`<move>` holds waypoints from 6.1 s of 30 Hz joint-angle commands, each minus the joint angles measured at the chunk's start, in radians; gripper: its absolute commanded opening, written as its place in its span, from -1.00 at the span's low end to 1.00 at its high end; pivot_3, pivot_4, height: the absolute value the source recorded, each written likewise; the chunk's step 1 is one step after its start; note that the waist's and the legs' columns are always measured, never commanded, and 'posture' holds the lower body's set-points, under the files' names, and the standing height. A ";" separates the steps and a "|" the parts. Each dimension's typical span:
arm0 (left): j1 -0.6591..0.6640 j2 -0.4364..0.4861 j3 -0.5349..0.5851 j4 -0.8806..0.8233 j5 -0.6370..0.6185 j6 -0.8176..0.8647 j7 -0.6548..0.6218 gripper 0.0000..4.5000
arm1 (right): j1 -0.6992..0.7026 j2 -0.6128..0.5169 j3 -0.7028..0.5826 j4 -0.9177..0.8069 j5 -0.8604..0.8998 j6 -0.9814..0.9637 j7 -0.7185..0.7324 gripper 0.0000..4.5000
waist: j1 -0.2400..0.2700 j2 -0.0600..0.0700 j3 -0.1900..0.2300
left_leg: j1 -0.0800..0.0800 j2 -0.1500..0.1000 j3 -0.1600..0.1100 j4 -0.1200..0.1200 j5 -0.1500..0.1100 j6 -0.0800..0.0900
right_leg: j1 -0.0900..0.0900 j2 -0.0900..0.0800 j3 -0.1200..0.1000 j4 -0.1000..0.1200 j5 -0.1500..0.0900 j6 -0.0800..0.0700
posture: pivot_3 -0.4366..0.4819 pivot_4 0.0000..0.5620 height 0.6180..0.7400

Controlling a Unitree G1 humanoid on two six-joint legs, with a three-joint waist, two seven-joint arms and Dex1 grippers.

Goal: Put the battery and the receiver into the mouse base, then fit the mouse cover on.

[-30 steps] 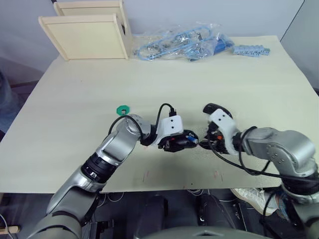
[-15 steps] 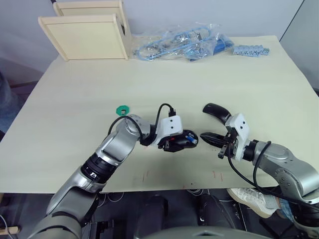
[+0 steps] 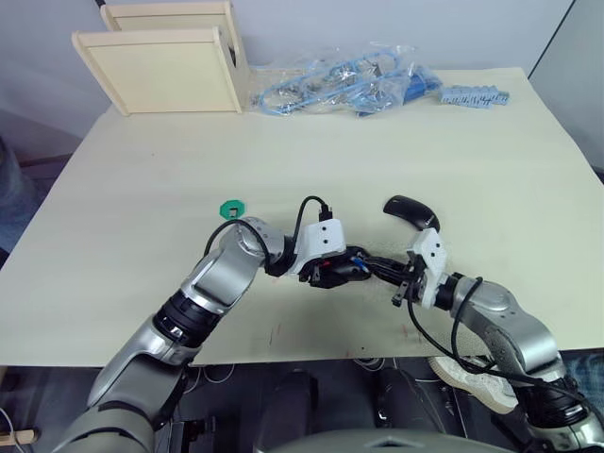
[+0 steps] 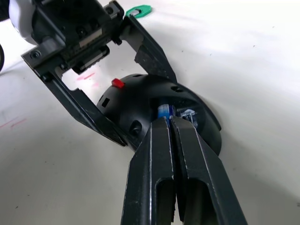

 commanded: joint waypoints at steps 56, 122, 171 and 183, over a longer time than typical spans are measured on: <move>0.045 0.003 0.007 0.030 -0.021 -0.021 -0.033 0.52 | 0.389 -0.291 -0.496 0.036 0.201 -0.382 0.469 1.00 | 0.000 0.003 -0.017 | 0.005 0.001 0.000 -0.002 0.000 0.001 | 0.006 0.001 0.000 -0.004 0.000 0.000 | -0.05 -0.47 1.00; 0.292 -0.089 0.772 -0.229 -0.312 0.356 0.930 -0.07 | 0.220 -0.077 -0.310 0.126 0.181 -0.585 0.452 1.00 | 0.000 0.004 -0.006 | 0.002 0.002 -0.005 -0.003 -0.001 0.000 | 0.000 -0.002 0.001 -0.001 0.000 0.000 | -0.05 -0.47 1.00; 0.193 -0.318 0.720 -0.005 -0.190 0.212 1.079 -0.33 | 0.143 -0.126 -0.329 0.176 0.191 -0.530 0.462 1.00 | 0.002 0.003 -0.005 | 0.001 0.000 -0.006 -0.002 0.000 -0.001 | 0.000 -0.002 0.000 -0.001 0.000 0.000 | -0.05 -0.47 1.00; 0.188 -0.321 0.716 -0.008 -0.180 0.227 1.086 -0.47 | 0.144 -0.122 -0.323 0.171 0.186 -0.528 0.450 1.00 | 0.002 0.003 -0.005 | 0.001 0.000 -0.006 -0.002 0.000 -0.001 | 0.000 -0.002 0.000 -0.001 0.000 0.000 | -0.05 -0.47 1.00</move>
